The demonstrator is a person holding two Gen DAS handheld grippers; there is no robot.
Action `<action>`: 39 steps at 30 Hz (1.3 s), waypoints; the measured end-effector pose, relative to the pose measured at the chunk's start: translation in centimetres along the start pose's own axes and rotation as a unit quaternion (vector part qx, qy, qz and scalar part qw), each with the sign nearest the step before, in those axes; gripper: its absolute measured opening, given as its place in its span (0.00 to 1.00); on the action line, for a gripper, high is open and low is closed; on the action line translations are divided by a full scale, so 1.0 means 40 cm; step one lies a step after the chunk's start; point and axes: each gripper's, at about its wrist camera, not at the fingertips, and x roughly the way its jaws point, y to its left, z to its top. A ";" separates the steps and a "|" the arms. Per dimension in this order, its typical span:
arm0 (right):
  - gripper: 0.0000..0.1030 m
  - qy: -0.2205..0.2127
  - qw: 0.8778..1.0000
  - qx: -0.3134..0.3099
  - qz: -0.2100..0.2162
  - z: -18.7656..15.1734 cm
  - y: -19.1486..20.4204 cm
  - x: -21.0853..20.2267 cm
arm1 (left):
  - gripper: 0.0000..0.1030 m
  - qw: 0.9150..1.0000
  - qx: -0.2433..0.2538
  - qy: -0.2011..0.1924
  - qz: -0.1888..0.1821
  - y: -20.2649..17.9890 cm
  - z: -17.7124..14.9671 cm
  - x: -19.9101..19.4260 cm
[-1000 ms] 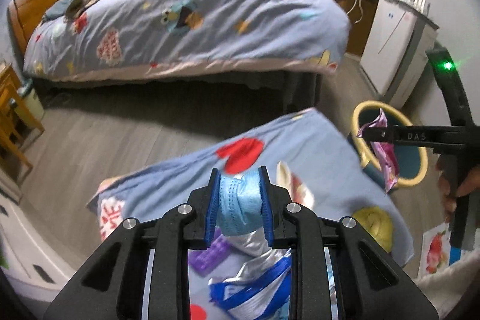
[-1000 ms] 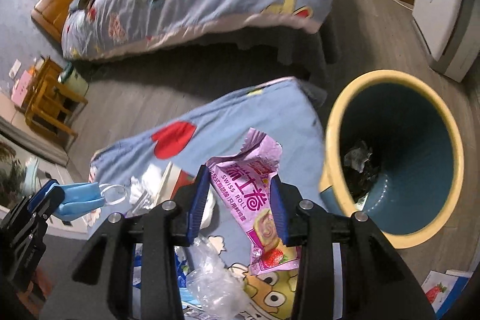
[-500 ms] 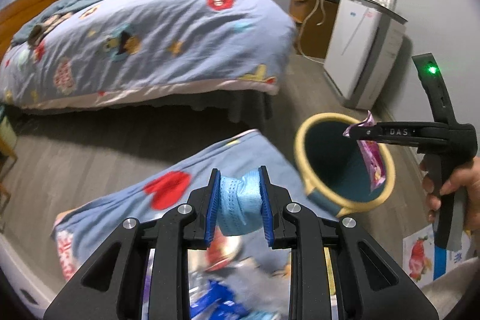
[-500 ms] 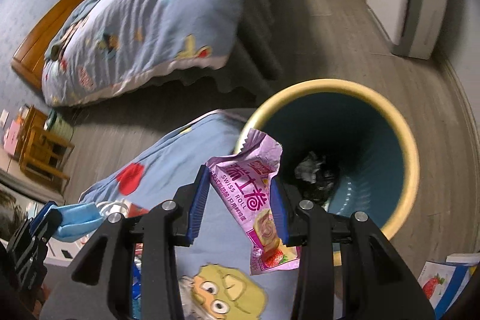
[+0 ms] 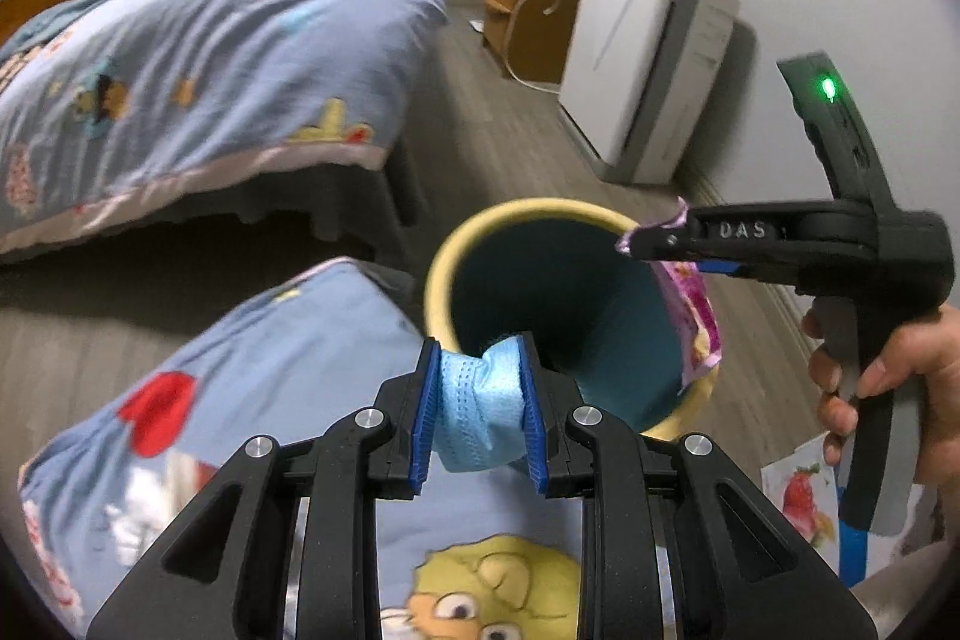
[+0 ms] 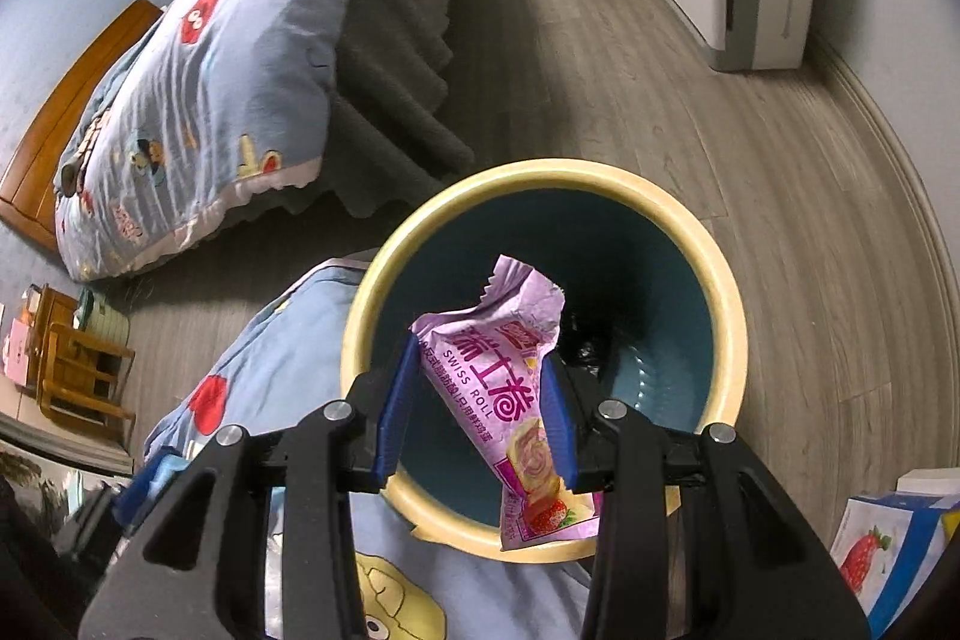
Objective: Collect trash
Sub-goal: 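Carry the mask and pink wrapper over the bin and open both tools, then return both tools to the pile and grasp the paper cup with the right tool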
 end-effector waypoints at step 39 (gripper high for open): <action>0.94 -0.044 0.998 0.030 -0.015 -0.012 0.030 -0.057 | 0.90 0.998 0.006 -0.031 0.055 0.057 -0.020 -0.053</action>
